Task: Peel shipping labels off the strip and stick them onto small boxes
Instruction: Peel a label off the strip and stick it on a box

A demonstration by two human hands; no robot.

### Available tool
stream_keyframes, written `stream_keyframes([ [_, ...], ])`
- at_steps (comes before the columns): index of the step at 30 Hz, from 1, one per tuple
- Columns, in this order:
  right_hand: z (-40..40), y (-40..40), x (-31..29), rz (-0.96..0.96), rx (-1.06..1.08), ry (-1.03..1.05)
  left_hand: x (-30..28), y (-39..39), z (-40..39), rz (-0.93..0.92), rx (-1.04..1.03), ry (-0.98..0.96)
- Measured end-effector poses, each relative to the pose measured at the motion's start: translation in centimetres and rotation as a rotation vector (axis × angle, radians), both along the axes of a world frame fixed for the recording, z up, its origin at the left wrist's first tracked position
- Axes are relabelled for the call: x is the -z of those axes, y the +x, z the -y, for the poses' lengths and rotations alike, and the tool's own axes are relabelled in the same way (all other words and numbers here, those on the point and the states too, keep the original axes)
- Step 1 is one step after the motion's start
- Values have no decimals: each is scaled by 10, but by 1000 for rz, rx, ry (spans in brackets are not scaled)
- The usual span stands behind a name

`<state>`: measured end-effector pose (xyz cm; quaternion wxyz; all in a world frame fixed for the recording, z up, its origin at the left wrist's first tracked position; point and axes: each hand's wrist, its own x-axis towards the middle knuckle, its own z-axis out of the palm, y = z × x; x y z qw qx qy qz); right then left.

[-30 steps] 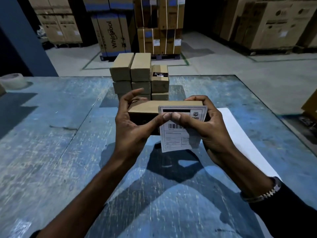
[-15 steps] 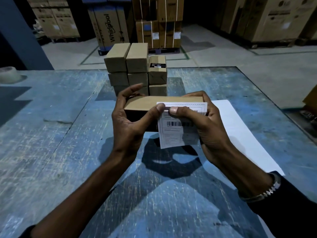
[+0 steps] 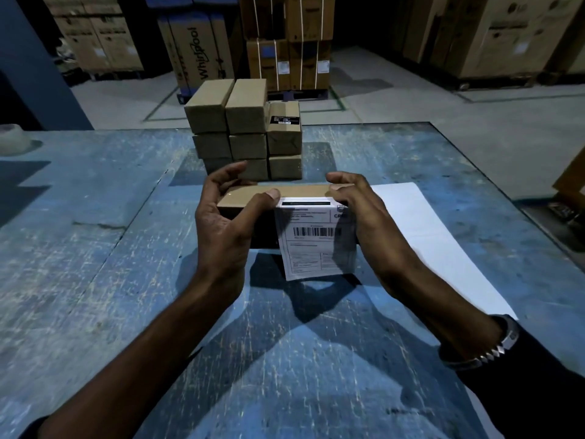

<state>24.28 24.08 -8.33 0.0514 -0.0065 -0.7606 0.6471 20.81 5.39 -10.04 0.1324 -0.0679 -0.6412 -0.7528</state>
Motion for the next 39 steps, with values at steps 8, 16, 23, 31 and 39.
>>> stream_keyframes([
  [8, -5, 4, -11, 63, -62, -118, -4, -6, 4, 135, -6, 99],
  [16, 0, 5, -9, -24, -106, -77, -4, -3, 4, 168, -6, 79],
  [23, 0, 0, -2, -97, 13, -74, -4, 0, 0, 183, 5, 60],
  [31, -1, 2, -2, -89, -87, -65, -8, 0, 0, 246, 29, 84],
  [39, -2, -3, 3, -145, -22, -103, -9, 6, -7, 254, 61, 46],
])
